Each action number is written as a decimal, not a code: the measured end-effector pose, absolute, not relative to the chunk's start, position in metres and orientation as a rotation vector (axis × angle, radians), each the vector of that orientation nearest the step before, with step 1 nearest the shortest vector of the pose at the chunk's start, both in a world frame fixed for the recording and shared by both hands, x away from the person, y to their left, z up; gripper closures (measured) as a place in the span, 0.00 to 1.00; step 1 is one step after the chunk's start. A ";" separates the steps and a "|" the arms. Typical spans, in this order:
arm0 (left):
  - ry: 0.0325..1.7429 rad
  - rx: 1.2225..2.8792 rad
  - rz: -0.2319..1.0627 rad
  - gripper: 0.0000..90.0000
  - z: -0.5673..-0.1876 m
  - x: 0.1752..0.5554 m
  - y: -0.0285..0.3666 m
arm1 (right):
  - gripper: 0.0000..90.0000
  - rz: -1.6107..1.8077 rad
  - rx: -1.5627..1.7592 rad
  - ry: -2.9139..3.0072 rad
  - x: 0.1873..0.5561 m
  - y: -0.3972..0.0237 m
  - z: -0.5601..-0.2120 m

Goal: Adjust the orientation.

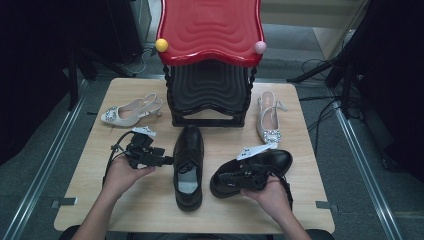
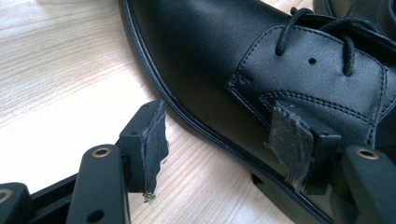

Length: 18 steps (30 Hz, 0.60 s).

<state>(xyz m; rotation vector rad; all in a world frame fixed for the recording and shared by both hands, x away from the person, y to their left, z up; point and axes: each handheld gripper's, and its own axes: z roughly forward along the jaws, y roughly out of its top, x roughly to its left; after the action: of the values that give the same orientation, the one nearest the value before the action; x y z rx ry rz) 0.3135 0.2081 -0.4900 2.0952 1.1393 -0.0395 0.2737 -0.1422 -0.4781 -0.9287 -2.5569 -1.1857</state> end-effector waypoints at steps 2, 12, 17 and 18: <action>1.138 2.094 -0.038 0.41 -0.490 0.313 0.208 | 1.00 -1.184 -0.916 -2.558 0.273 -0.141 -0.478; 1.132 2.098 -0.020 0.41 -0.490 0.313 0.208 | 1.00 -1.186 -0.825 -2.584 0.261 -0.126 -0.479; 1.133 2.093 -0.016 0.41 -0.489 0.313 0.208 | 1.00 -1.274 -0.910 -2.647 0.262 -0.144 -0.467; 1.133 2.093 -0.016 0.41 -0.489 0.313 0.208 | 1.00 -1.274 -0.910 -2.647 0.262 -0.144 -0.467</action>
<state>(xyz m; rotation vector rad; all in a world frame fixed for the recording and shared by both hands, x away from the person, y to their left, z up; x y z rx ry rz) 0.3128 0.2084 -0.4892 2.0929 1.1331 -0.0162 0.2620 -0.1436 -0.4666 -0.9098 -2.6472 -1.2737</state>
